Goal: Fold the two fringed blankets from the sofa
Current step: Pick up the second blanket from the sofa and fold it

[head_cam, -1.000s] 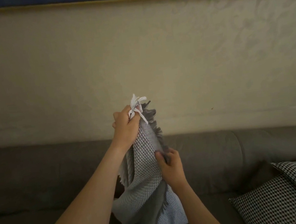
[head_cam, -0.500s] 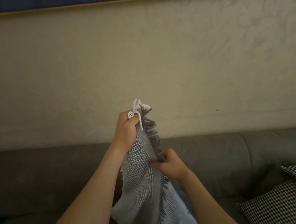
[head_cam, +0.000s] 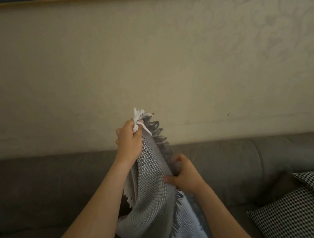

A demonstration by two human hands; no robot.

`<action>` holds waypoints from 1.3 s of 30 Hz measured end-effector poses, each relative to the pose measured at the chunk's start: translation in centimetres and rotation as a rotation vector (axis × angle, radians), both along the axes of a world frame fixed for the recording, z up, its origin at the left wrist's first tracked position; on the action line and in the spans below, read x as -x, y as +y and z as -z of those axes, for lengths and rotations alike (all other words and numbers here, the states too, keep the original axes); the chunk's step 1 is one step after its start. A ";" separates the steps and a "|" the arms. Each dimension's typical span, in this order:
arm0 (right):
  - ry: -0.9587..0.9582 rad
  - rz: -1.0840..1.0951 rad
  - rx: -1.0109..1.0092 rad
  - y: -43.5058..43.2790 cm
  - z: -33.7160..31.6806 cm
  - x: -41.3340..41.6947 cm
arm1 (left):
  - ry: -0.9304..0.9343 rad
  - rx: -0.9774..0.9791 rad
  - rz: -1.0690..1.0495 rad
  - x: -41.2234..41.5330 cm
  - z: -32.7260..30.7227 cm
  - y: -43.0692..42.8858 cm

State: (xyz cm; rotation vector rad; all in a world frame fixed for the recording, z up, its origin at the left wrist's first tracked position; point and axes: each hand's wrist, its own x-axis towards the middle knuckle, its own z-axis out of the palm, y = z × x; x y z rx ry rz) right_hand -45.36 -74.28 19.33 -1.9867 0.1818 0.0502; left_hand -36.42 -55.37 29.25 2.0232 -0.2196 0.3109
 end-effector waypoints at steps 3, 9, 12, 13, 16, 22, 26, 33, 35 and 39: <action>0.120 -0.064 -0.070 -0.1 0.8 0.1 | -0.082 0.039 0.145 0.6 -0.2 0.0; 0.146 -0.122 -0.038 0.1 2.1 1.2 | -0.124 0.115 0.178 1.5 -1.1 0.2; 0.115 -0.136 0.062 0.4 3.1 1.6 | -0.140 0.126 0.153 1.4 -1.3 0.5; 0.098 -0.140 0.082 0.8 3.1 1.8 | -0.149 0.132 0.141 1.3 -1.2 0.7; 0.069 -0.147 0.069 1.6 3.4 2.5 | -0.148 0.145 0.124 1.2 -1.1 0.8; 0.093 -0.060 -0.017 2.2 4.8 3.7 | -0.143 0.118 0.076 1.0 -0.6 1.5; 0.055 -0.042 -0.236 2.7 4.8 5.0 | -0.152 0.119 0.003 0.8 -0.2 1.8; 0.021 0.051 -0.242 2.1 5.5 6.1 | -0.157 0.120 0.023 1.4 -0.2 1.5; 0.020 0.094 -0.194 1.9 5.6 5.9 | -0.165 0.121 0.035 1.9 -0.3 1.3; 0.019 0.196 -0.059 1.7 5.9 5.4 | -0.163 0.122 0.031 2.1 -0.3 1.2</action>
